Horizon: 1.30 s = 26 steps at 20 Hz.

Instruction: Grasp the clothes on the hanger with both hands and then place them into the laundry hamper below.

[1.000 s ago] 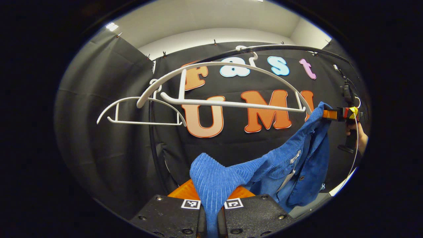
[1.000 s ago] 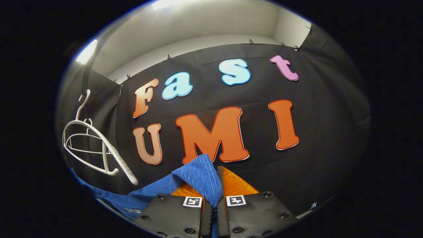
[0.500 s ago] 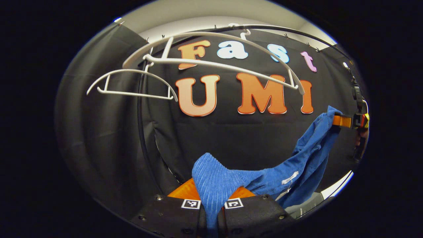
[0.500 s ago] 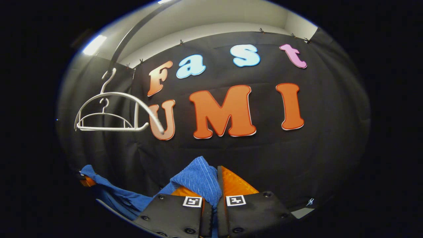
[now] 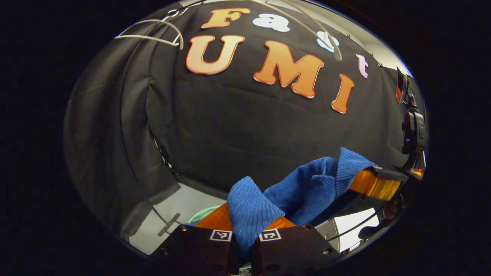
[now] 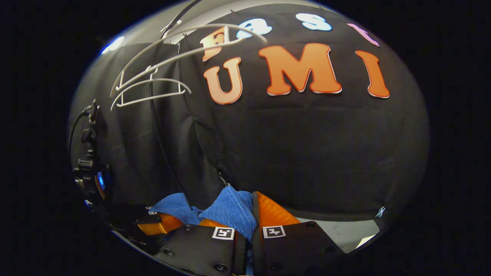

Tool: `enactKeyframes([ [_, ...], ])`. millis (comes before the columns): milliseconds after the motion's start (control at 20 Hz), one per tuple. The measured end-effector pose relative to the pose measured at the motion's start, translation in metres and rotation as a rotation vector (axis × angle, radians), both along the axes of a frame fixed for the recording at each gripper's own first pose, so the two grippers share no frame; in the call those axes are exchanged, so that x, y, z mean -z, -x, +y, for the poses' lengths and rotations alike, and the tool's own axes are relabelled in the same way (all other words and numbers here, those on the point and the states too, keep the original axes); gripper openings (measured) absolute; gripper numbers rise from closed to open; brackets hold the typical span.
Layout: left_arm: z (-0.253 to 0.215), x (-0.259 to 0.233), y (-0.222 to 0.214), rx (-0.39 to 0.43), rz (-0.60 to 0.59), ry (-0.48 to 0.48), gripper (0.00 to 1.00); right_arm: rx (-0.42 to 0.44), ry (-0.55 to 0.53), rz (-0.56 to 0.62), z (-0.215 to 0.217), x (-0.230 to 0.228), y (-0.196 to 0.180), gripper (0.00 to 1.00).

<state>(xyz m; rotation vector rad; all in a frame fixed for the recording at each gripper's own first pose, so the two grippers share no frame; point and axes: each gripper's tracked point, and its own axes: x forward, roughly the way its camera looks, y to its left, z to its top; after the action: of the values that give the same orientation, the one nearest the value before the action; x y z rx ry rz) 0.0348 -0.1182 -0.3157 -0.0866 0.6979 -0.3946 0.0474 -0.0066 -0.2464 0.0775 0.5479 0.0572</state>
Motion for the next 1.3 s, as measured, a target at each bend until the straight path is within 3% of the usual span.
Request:
enactKeyframes([
  [200,0.01,0.065,0.047,-0.019,0.239,-0.011,0.11,0.042,-0.045,0.198,0.004,0.076,0.03,0.13],
  [300,0.02,0.091,0.057,-0.032,0.276,-0.043,0.06,0.034,-0.067,0.288,0.008,0.114,0.047,0.14],
  [350,0.022,0.098,0.062,-0.026,0.293,-0.054,0.12,0.038,-0.07,0.327,0.009,0.129,0.055,0.08],
  [400,0.024,0.104,0.068,-0.019,0.307,-0.066,0.05,0.045,-0.074,0.354,0.009,0.142,0.06,0.14],
  [450,0.026,0.108,0.073,-0.017,0.312,-0.07,0.16,0.053,-0.075,0.375,0.01,0.152,0.064,0.14],
  [500,0.024,0.109,0.076,-0.017,0.312,-0.065,0.19,0.062,-0.067,0.395,0.008,0.158,0.072,0.18],
  [550,0.023,0.107,0.078,-0.017,0.305,-0.059,0.27,0.07,-0.061,0.411,0.005,0.162,0.077,0.08],
  [650,0.022,0.1,0.076,-0.009,0.289,-0.056,0.43,0.077,-0.067,0.431,0.006,0.169,0.084,0.28],
  [700,0.024,0.098,0.076,-0.005,0.282,-0.061,0.54,0.079,-0.072,0.436,0.007,0.171,0.087,0.28],
  [900,0.04,0.098,0.082,-0.02,0.284,-0.088,0.95,0.107,-0.043,0.437,-0.001,0.174,0.093,0.65],
  [1000,0.048,0.094,0.089,-0.04,0.288,-0.083,0.95,0.123,-0.045,0.443,0.001,0.168,0.1,0.94],
  [1150,0.061,0.063,0.084,-0.054,0.219,-0.094,0.95,0.157,-0.028,0.382,0.004,0.143,0.103,0.95],
  [1300,0.068,0.007,0.072,-0.022,0.057,-0.067,0.95,0.208,-0.01,0.259,0.017,0.092,0.098,0.95],
])
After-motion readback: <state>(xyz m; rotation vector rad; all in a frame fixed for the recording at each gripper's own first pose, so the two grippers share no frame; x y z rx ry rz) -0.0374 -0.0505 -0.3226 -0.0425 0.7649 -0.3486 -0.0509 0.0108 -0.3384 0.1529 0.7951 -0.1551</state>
